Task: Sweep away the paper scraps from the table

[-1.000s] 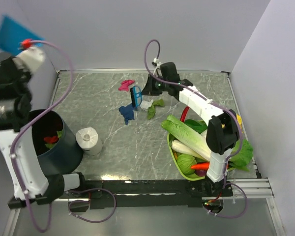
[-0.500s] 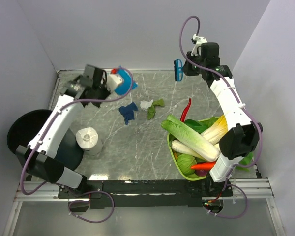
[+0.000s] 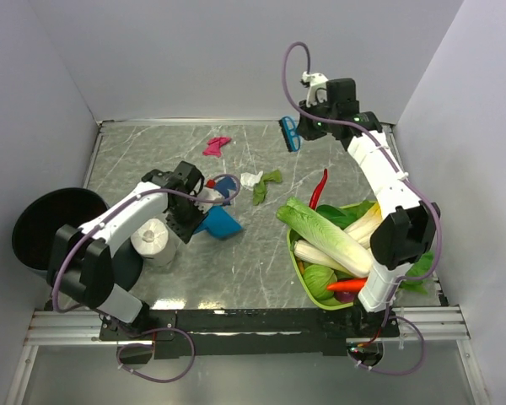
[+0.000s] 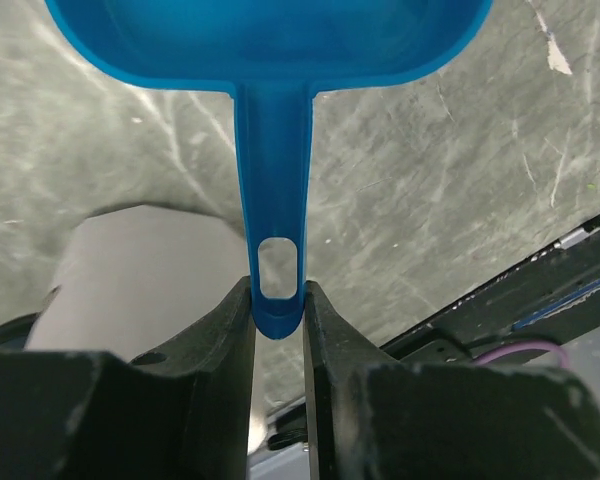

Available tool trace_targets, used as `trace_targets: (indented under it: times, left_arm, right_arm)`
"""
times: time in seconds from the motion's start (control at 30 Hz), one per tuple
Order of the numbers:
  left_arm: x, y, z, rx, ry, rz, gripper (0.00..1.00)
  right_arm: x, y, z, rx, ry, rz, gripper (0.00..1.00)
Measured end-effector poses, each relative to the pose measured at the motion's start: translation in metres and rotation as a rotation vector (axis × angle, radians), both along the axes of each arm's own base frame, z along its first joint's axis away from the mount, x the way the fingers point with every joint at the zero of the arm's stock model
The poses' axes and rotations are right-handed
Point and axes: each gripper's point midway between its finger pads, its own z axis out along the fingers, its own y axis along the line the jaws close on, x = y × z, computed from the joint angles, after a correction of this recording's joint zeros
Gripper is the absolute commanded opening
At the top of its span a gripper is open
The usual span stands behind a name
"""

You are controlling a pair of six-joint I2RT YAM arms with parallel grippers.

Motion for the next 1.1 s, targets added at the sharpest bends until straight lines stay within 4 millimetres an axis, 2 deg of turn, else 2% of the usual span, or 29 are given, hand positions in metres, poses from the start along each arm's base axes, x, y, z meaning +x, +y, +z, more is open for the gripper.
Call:
trace_targets:
  times: [0.2,0.3,0.53,0.73,0.93,1.1]
  left_arm:
    - [-0.011,0.002,-0.026,0.044,0.086,0.055,0.01]
    - [-0.016,0.005,-0.029,0.056,0.098,0.077,0.01]
    - [-0.015,0.014,-0.02,0.085,0.05,0.101,0.01]
    - [-0.017,0.023,-0.007,0.12,0.039,0.063,0.01]
    - [0.006,0.041,0.016,0.196,-0.052,0.063,0.01]
    - [0.033,0.053,0.021,0.247,-0.074,0.089,0.01]
  right_arm:
    - [-0.006,0.026,-0.008,-0.015,0.01,0.051,0.0]
    - [-0.007,0.033,-0.016,-0.037,0.019,0.058,0.0]
    - [-0.002,0.05,-0.042,-0.135,0.035,0.078,0.0]
    - [0.027,0.076,-0.057,-0.192,0.02,0.07,0.0]
    - [0.044,0.083,-0.076,-0.236,0.03,0.056,0.0]
    - [0.051,0.087,-0.09,-0.301,0.029,0.066,0.0]
